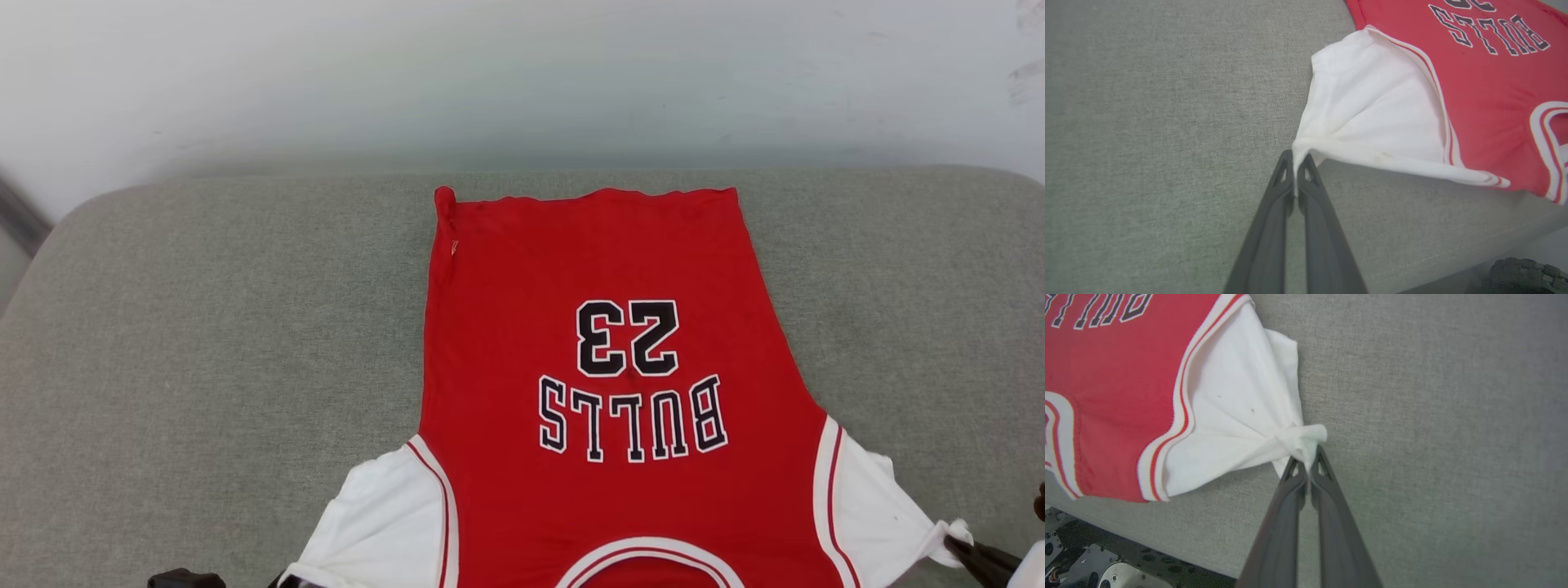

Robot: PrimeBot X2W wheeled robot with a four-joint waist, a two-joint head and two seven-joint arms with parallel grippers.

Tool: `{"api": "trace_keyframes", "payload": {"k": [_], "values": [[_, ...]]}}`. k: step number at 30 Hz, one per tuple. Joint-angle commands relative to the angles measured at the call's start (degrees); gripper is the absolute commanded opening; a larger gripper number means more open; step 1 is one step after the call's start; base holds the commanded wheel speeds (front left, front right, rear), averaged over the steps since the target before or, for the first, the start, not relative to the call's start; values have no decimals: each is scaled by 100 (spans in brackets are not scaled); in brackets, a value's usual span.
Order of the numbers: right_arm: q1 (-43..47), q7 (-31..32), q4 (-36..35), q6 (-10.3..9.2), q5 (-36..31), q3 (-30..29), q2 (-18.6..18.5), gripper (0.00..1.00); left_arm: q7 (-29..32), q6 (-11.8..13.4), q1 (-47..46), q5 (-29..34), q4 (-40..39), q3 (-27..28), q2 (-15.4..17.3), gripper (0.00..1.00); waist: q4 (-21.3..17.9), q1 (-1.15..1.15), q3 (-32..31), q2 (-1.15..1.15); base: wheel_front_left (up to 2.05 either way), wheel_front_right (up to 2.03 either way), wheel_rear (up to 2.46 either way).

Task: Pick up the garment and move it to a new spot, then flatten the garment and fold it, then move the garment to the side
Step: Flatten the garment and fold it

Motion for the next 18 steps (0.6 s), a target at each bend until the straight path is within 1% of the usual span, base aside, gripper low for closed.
{"api": "trace_keyframes", "payload": {"k": [1, 5, 9, 10, 11, 12, 15, 18], "values": [[182, 61, -16, -10, 84, -102, -62, 0, 36, 101, 136, -35, -151, -2, 13, 0, -1, 1, -8, 0, 0, 0, 0], [379, 169, -76, -9, 124, -193, 11, 0, 140, 163, 236, -63, -420, -83, -44, 0, 1, 1, -5, 0, 0, 0, 0], [340, 279, -117, -9, 186, -295, 101, 0, 207, 201, 249, -44, -551, -143, -49, 0, -6, 1, 15, 0, 0, 0, 0], [298, 290, -159, -9, 190, -333, 117, 10, 223, 207, 233, -43, -583, -153, -52, 0, 1, 1, 24, 0, 0, 0, 0], [256, 290, -202, -9, 211, -376, 124, 69, 224, 195, 204, -32, -621, -160, -51, 0, 11, 1, 34, 0, 0, 0, 0], [227, 338, -246, -9, 251, -410, 137, 100, 233, 178, 170, -12, -667, -177, -41, 0, 23, 1, 51, 0, 0, 0, 0], [124, 550, -478, -7, 356, -512, 64, 100, 272, 191, 99, 62, -833, -212, 11, 0, 64, 1, 127, 0, 0, 0, 0], [-61, 816, -737, -7, 503, -804, -1, 100, 343, 231, 60, 160, -1095, -257, 71, 0, 122, 1, 257, 0, 0, 0, 0]]}}
